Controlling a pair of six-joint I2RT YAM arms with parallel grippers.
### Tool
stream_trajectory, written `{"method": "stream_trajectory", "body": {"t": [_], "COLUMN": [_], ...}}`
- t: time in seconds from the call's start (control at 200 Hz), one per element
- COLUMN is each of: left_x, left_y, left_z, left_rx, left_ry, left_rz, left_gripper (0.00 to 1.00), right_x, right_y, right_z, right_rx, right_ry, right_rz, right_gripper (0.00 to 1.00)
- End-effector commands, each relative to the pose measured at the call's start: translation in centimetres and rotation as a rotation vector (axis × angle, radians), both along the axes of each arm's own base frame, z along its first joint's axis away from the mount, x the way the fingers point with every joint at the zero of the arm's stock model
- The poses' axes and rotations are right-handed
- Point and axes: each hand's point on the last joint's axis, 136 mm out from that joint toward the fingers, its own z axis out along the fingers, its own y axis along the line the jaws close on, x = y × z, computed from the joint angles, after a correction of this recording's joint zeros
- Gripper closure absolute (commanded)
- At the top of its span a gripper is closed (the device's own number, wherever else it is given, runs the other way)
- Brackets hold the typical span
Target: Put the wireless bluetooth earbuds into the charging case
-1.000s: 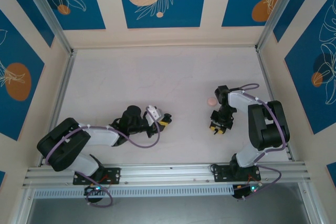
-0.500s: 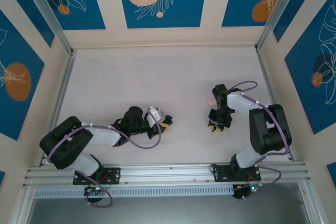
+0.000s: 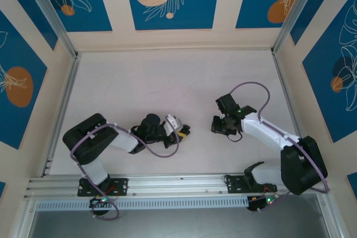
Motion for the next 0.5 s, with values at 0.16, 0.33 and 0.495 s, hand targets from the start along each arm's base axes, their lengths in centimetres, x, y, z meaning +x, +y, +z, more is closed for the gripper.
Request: {"method": "stream_trajectory", "body": {"t": [0.16,0.33,0.495], "left_x": [0.3,0.7,0.9], "left_y": [-2.3,-2.9,-3.4], "left_z": [1.6,1.7,2.0], "left_rx": [-0.086,-0.102,-0.120], "left_ry": [-0.018,-0.019,-0.018], "left_rz": [-0.041,-0.042,-0.042], "left_gripper": [0.78,0.78,0.78], "right_x": [2.1,2.1,1.7], "right_y": [2.7,4.1,5.4], "right_z": [2.9,3.9,4.9], "right_rx": [0.071,0.101,0.159], "right_ry": [-0.307,-0.402,-0.493], "right_rz": [0.141,0.224,0.283], "right_gripper": [0.78,0.77,0.77]}}
